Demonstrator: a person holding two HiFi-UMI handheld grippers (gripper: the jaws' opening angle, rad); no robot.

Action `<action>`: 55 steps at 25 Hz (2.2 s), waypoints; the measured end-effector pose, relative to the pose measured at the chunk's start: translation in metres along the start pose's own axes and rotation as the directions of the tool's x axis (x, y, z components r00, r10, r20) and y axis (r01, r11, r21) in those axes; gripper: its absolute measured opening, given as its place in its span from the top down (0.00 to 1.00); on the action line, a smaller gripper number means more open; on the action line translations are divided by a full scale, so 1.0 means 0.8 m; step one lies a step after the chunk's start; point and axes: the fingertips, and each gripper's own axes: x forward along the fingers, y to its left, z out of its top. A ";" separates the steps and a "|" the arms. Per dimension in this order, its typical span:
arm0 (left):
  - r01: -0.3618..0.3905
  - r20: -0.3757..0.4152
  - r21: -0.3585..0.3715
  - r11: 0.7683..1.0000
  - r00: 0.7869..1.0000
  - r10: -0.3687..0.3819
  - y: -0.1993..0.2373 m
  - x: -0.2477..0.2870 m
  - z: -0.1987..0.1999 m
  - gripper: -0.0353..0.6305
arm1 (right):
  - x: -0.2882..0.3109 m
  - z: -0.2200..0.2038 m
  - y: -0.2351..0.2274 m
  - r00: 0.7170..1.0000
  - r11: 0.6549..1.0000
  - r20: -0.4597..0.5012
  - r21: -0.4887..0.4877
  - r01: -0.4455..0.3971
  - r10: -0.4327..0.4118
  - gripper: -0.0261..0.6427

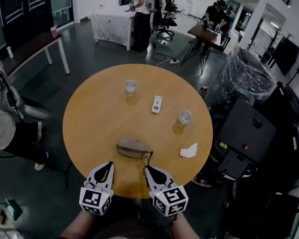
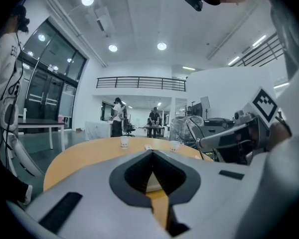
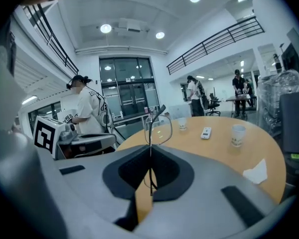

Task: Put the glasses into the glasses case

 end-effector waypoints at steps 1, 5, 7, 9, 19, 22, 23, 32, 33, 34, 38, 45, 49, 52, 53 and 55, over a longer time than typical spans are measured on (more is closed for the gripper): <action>0.011 -0.006 -0.002 1.000 1.000 -0.011 0.003 0.008 -0.003 0.94 | 0.007 0.001 -0.004 1.000 1.000 -0.004 -0.001 0.002 -0.002 0.97; 0.052 -0.028 -0.009 0.999 0.998 -0.053 0.018 0.042 -0.011 0.94 | 0.043 0.005 -0.016 1.000 1.000 -0.023 0.005 0.002 -0.002 0.98; 0.072 -0.051 -0.008 0.997 0.996 -0.072 0.026 0.057 -0.019 0.94 | 0.063 0.005 -0.015 0.999 1.000 -0.045 -0.004 -0.010 0.010 0.97; 0.085 -0.083 0.000 0.996 0.993 -0.085 0.036 0.070 -0.027 0.94 | 0.081 0.000 -0.007 0.995 0.998 -0.085 -0.029 -0.048 0.045 0.98; 0.200 -0.270 -0.003 0.980 0.943 -0.193 0.061 0.116 -0.097 0.94 | 0.130 -0.092 0.022 0.883 0.956 -0.448 -0.175 -0.237 0.137 0.98; 0.222 -0.316 -0.004 0.975 0.925 -0.212 0.067 0.132 -0.119 0.94 | 0.137 -0.123 0.015 0.821 0.942 -0.565 -0.222 -0.250 0.085 0.98; 0.231 -0.331 -0.001 0.973 0.918 -0.218 0.067 0.136 -0.126 0.94 | 0.139 -0.131 0.010 0.799 0.937 -0.599 -0.242 -0.251 0.059 0.97; 0.286 -0.410 0.023 0.958 0.877 -0.252 0.061 0.176 -0.166 0.94 | 0.166 -0.147 -0.033 0.702 0.873 -0.702 -0.412 -0.260 -0.123 0.98; 0.289 -0.415 0.021 0.957 0.874 -0.254 0.061 0.178 -0.170 0.94 | 0.170 -0.144 -0.036 0.704 0.866 -0.697 -0.427 -0.259 -0.134 0.98; 0.290 -0.421 0.017 0.957 0.870 -0.256 0.060 0.179 -0.173 0.94 | 0.174 -0.142 -0.038 0.708 0.860 -0.692 -0.441 -0.257 -0.143 0.97; 0.286 -0.428 0.015 0.958 0.868 -0.253 0.061 0.182 -0.174 0.94 | 0.187 -0.136 -0.044 0.714 0.837 -0.680 -0.482 -0.260 -0.169 0.97; 0.291 -0.426 0.000 0.957 0.866 -0.264 0.058 0.186 -0.176 0.94 | 0.211 -0.128 -0.043 0.750 0.696 -0.628 -0.634 -0.336 -0.210 0.98; 0.296 -0.432 0.009 0.955 0.862 -0.263 0.057 0.185 -0.176 0.94 | 0.204 -0.131 -0.042 0.756 0.568 -0.615 -0.713 -0.411 -0.224 0.98; 0.292 -0.433 0.013 0.956 0.864 -0.258 0.060 0.182 -0.173 0.94 | 0.199 -0.136 -0.051 0.730 0.473 -0.627 -0.748 -0.466 -0.272 0.98; 0.291 -0.433 0.015 0.957 0.864 -0.256 0.061 0.182 -0.173 0.94 | 0.199 -0.138 -0.054 0.721 0.444 -0.630 -0.755 -0.482 -0.288 0.97; 0.292 -0.433 0.020 0.956 0.864 -0.255 0.062 0.182 -0.174 0.94 | 0.202 -0.142 -0.060 0.708 0.407 -0.628 -0.767 -0.495 -0.324 0.97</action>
